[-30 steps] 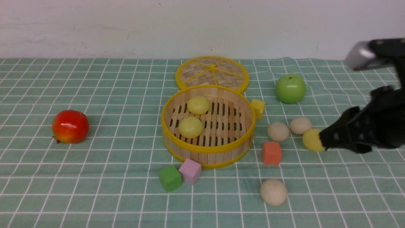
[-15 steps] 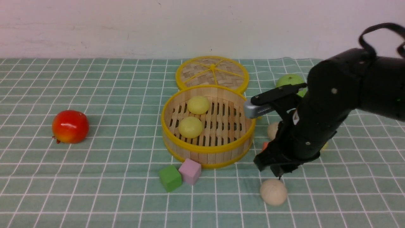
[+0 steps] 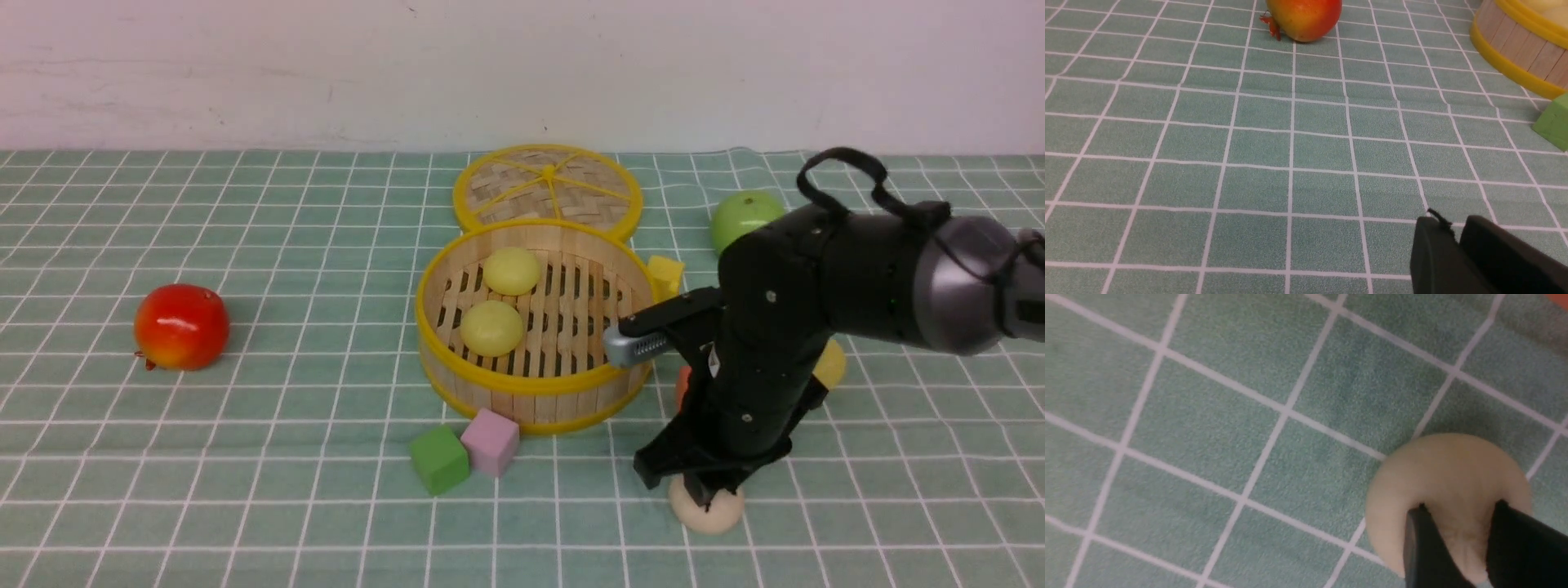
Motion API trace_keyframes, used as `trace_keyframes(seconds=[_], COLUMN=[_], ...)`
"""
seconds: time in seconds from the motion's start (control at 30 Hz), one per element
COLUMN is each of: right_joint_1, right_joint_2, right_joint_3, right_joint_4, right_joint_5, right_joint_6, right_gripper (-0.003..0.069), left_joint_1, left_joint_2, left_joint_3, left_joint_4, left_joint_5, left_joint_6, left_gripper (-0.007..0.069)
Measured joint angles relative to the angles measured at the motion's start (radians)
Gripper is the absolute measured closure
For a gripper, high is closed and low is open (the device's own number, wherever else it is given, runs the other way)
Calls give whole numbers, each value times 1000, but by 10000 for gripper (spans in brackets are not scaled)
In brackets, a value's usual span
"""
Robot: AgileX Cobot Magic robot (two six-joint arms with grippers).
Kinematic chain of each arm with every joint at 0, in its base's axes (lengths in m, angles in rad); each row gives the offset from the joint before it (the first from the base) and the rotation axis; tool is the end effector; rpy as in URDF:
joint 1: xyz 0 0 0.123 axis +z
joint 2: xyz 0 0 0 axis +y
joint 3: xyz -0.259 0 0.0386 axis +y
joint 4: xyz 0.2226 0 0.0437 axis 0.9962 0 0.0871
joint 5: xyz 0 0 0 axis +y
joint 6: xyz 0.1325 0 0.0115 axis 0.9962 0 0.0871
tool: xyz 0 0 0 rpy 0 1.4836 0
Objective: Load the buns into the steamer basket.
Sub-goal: Use the right arm to grab a steamed stuffed bun, then use the right arm to put the steamed stuffed bun into the steamer
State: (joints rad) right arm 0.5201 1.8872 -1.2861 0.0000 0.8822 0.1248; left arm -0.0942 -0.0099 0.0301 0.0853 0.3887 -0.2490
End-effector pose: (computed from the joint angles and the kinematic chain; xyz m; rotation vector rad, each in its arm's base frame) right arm 0.3025 0.1732 0.1363 -0.5841 2.9169 0.0826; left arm 0.0902 -0.0042 0.1563 -0.0938 1.8915 -0.1497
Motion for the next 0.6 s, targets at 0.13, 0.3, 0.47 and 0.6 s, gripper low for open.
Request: trace_keyframes(seconds=[0.13,0.3,0.47,0.6], right_joint_1=[0,0,0,0], right_joint_2=[11,11,-22,-75], right_joint_3=[-8,-9,-11,-72], right_joint_4=[0,6,0,13], right_joint_5=[-5,-4,7,49], right_joint_6=[0,0,0,-15], right_gripper=[447,574,656,656], left_joint_1=[0,0,0,0], left_joint_2=[0,0,0,0], left_joint_3=[0,0,0,0], left_joint_4=[0,0,0,0], left_joint_5=[0,0,0,0], left_joint_6=[0,0,0,0], left_gripper=[529,522,517,512])
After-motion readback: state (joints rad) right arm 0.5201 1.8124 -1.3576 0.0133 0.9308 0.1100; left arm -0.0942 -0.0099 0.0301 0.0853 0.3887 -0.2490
